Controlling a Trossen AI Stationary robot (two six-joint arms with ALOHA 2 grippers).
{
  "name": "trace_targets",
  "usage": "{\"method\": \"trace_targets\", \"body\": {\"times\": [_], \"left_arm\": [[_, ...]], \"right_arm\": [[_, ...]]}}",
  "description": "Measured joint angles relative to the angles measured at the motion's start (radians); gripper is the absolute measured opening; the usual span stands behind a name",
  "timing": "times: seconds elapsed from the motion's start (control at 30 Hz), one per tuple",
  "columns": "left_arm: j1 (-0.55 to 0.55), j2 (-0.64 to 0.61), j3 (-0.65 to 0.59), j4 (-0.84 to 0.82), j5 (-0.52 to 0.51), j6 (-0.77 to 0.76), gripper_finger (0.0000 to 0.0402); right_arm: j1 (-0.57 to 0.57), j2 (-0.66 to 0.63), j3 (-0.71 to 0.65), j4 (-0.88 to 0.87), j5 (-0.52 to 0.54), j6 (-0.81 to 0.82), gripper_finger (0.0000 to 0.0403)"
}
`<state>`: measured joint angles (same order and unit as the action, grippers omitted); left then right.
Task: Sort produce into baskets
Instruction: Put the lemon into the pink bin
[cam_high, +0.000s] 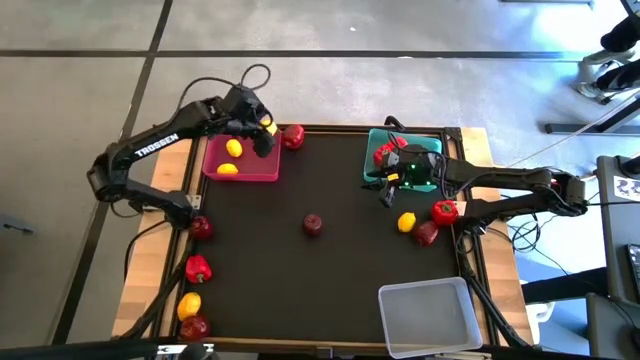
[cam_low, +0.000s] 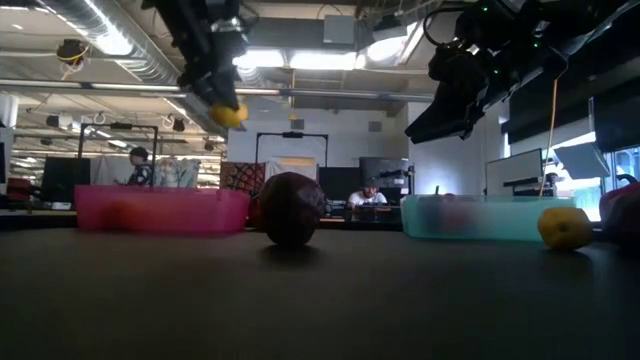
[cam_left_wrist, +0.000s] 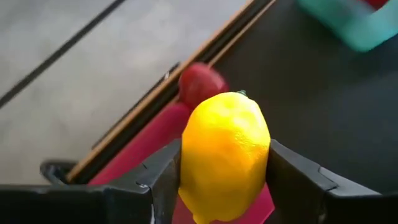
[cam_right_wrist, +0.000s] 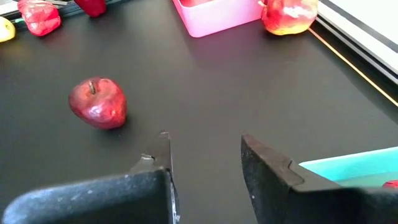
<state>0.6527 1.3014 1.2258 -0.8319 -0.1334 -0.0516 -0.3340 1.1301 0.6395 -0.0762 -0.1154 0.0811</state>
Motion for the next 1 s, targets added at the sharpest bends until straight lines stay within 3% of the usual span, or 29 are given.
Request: {"method": "trace_targets", "body": {"times": [0.47, 0.8, 1.0], "left_arm": [[0.005, 0.004, -0.275, 0.034, -0.005, -0.134, 0.0202], [0.005, 0.004, -0.392, 0.151, -0.006, -0.105, 0.0203], [0.009, 0.005, -0.442, 0.174, -0.019, -0.099, 0.0225]], "right_arm": [[0.000, 0.000, 0.000, -0.002, -0.019, 0.000, 0.0111], [0.001, 0.000, 0.000, -0.002, -0.027, 0.000, 0.0111], [0.001, 0.000, 0.000, -0.002, -0.027, 0.000, 0.0111]]}}
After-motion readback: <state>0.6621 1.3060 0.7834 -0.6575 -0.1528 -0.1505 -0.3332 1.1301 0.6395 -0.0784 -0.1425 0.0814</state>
